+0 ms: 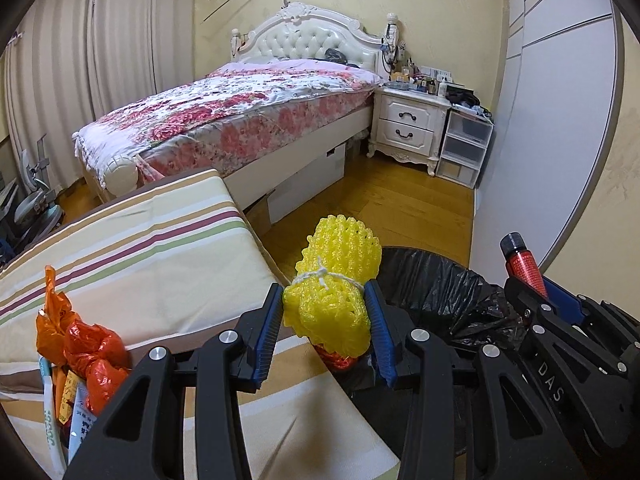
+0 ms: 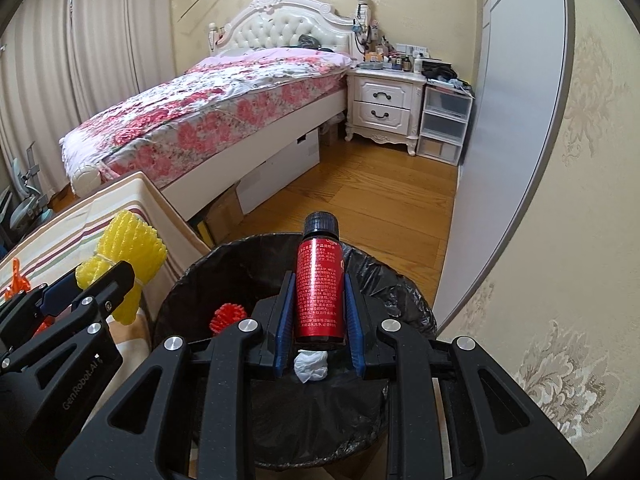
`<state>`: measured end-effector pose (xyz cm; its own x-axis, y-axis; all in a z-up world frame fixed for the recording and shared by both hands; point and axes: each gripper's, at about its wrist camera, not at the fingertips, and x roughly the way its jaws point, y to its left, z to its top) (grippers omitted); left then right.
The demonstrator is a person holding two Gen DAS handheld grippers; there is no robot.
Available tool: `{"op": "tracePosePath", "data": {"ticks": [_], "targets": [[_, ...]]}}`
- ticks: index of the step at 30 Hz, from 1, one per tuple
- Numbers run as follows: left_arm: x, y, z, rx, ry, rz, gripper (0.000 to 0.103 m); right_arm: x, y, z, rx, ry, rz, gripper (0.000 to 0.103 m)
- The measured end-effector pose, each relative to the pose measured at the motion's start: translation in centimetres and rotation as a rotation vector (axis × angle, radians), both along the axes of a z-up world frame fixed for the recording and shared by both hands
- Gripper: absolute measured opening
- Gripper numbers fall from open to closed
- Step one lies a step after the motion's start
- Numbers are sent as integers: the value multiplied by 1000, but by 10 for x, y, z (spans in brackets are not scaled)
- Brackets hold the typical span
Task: Collect trash
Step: 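Carry the red spray can and yellow net over the trash bin, then open the right gripper dropping the red can while the left drops the yellow net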
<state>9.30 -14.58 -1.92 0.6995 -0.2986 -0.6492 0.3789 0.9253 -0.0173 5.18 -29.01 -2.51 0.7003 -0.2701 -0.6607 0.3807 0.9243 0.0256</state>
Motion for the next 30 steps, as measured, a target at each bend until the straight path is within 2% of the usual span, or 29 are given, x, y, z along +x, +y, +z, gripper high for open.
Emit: {"op": "tracePosePath", "data": {"ticks": [11, 15, 18, 22, 25, 30], "targets": [[13, -16, -10, 28, 29, -15, 42, 9, -7, -14, 6, 33, -25, 23], [14, -18, -11, 36, 34, -14, 47, 10, -9, -16, 13, 33, -33, 24], [15, -17, -12, 36, 36, -12, 57, 10, -10, -15, 16, 27, -37, 26], [14, -17, -11, 35, 33, -8, 63, 7, -9, -12, 0, 17, -48, 37], [15, -16, -10, 35, 29, -5, 72, 5, -11, -10, -7, 9, -60, 40], [13, -11, -6, 39, 21, 11, 75, 1, -12, -5, -17, -3, -76, 50]]}}
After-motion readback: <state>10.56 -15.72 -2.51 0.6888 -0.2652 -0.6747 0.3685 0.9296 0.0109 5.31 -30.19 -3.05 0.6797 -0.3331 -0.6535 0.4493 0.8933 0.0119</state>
